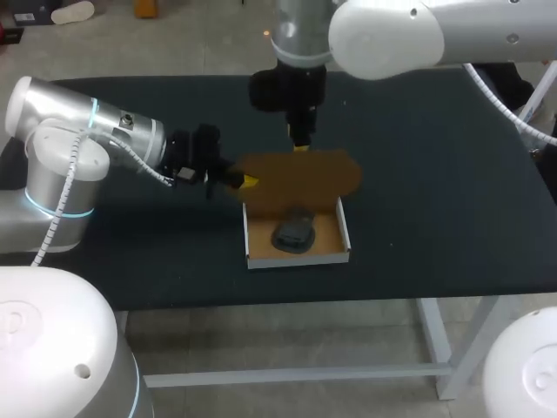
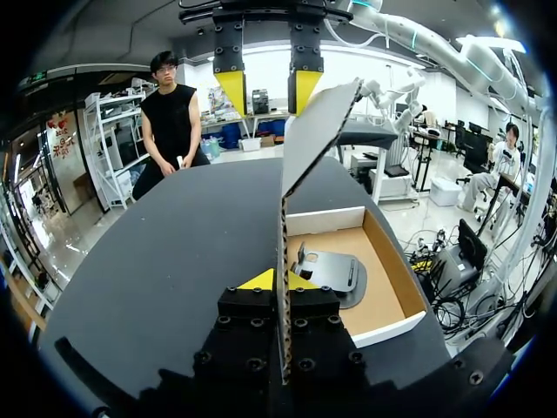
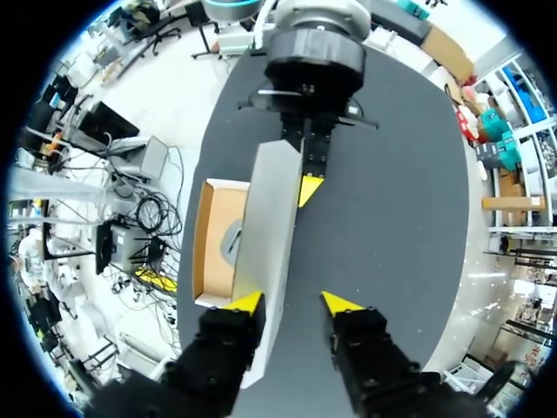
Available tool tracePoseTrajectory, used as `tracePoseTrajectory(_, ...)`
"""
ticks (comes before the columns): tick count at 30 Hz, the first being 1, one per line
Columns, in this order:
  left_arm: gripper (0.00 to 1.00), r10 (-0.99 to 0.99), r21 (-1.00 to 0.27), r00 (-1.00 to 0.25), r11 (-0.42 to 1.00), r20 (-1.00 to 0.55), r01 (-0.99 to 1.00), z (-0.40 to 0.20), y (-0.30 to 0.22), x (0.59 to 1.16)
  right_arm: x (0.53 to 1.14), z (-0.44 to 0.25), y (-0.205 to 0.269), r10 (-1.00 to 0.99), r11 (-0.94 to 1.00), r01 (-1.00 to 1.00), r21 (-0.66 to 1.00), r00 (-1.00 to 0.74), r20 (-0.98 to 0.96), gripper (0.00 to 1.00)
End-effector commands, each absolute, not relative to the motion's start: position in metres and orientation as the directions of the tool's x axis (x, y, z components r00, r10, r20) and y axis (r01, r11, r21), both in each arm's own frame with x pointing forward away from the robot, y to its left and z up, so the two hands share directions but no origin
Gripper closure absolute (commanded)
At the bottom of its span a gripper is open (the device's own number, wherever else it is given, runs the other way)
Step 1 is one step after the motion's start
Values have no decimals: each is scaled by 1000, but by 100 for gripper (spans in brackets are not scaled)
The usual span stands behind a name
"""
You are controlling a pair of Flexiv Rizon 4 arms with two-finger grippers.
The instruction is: Assemble the packaging by folding the flat box into shape, placing the metal phone stand inside, and closing the box properly
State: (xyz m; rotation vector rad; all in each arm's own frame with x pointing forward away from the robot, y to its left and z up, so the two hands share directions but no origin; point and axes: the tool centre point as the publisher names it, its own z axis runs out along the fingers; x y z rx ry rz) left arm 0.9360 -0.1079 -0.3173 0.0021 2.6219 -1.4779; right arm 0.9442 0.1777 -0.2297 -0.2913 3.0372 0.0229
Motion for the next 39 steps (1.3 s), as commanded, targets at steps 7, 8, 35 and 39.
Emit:
tracePoseTrajectory(7, 100, -61, -851, -992, 521, -113, 65, -320, -108, 938, 935, -234, 176, -179, 984, -179, -3, -978, -104, 56)
tracePoseTrajectory(8, 100, -61, -851, -992, 521, -113, 65, -320, -108, 938, 936, -235, 176, -177, 984, -178, -4, -979, -102, 56)
tracePoseTrajectory(35, 100, -61, -851, -992, 521, -113, 65, -320, -108, 938, 943, -257, 182, -169, 985, -170, 23, -984, -54, 55)
tracePoseTrajectory(39, 100, -61, -851, -992, 521, -113, 65, -320, -108, 938, 944, -260, 185, -172, 985, -174, 26, -984, -48, 55)
